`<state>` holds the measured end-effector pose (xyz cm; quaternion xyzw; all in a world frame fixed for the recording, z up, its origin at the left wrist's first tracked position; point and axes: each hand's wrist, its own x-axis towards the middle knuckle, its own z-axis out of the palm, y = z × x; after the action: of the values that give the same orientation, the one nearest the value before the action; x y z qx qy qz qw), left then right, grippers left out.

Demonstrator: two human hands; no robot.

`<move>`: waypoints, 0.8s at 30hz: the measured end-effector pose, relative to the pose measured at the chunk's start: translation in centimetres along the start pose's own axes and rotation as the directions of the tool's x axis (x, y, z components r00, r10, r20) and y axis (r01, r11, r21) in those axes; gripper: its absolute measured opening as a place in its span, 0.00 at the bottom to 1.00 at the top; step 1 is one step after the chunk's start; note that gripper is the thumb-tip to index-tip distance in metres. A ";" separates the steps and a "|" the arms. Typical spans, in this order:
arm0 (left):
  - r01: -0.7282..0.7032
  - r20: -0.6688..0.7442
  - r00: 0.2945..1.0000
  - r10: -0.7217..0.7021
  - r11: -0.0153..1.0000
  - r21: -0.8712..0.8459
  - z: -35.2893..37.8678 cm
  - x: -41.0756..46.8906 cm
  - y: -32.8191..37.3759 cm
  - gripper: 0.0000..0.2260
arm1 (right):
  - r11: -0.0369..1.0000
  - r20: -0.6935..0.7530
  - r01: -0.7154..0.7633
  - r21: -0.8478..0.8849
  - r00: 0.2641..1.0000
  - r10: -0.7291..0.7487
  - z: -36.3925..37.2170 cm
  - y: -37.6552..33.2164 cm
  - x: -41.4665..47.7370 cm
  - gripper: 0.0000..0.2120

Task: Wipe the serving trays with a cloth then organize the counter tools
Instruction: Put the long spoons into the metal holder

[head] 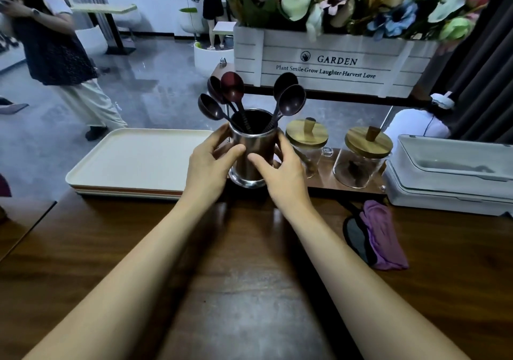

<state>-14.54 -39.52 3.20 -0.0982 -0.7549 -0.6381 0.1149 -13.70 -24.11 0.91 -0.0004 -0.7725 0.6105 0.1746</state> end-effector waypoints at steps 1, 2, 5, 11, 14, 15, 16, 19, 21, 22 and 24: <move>-0.001 0.002 1.000 0.001 1.000 0.010 0.1 0.3 -0.1 0.26 | 1.000 -0.002 0.000 -0.008 1.000 0.000 0.0 0.1 0.2 0.39; -0.002 0.003 1.000 0.002 1.000 0.021 0.2 0.6 -0.2 0.26 | 1.000 0.007 0.002 -0.017 1.000 -0.002 0.0 0.0 0.4 0.37; 0.009 -0.002 1.000 -0.009 0.999 0.045 0.2 1.3 -0.7 0.26 | 0.999 0.036 -0.001 -0.033 0.999 0.002 0.5 0.1 0.8 0.37; 0.037 -0.037 0.999 -0.037 0.999 0.008 0.1 2.3 -1.3 0.24 | 0.999 0.062 -0.001 -0.041 0.998 0.003 1.5 0.1 1.7 0.42; 0.023 -0.023 0.999 -0.023 1.000 -0.017 0.2 2.6 -1.5 0.19 | 0.999 0.064 0.011 -0.044 0.998 -0.008 1.7 0.1 2.0 0.39; 0.025 -0.019 0.999 -0.025 1.000 -0.017 0.3 2.8 -1.6 0.18 | 0.999 0.060 0.011 -0.048 0.998 -0.008 1.8 0.1 2.2 0.39; 0.033 -0.018 0.999 -0.033 0.999 -0.012 0.4 3.0 -1.7 0.17 | 0.998 0.052 0.006 -0.056 0.999 -0.003 1.8 0.1 2.3 0.39; 0.060 -0.016 0.998 -0.060 0.998 0.011 0.6 3.7 -2.3 0.16 | 0.996 0.036 -0.013 -0.088 0.999 0.016 1.9 0.1 2.7 0.37; 0.067 -0.008 0.998 -0.067 0.998 0.010 0.7 4.0 -2.5 0.16 | 0.995 0.038 -0.015 -0.099 0.999 0.019 2.0 0.2 3.0 0.37; 0.067 -0.006 0.998 -0.067 0.998 0.010 0.7 4.0 -2.7 0.17 | 0.994 0.040 -0.020 -0.109 0.999 0.025 2.0 0.2 3.0 0.38; 0.061 -0.009 0.998 -0.061 0.998 0.027 0.6 4.1 -2.7 0.18 | 0.991 0.053 -0.028 -0.127 0.998 0.035 2.0 0.2 3.1 0.39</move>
<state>-19.28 -39.34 1.79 -0.0710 -0.7658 -0.6313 0.0998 -17.19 -25.30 1.19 -0.0066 -0.8142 0.5627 0.1431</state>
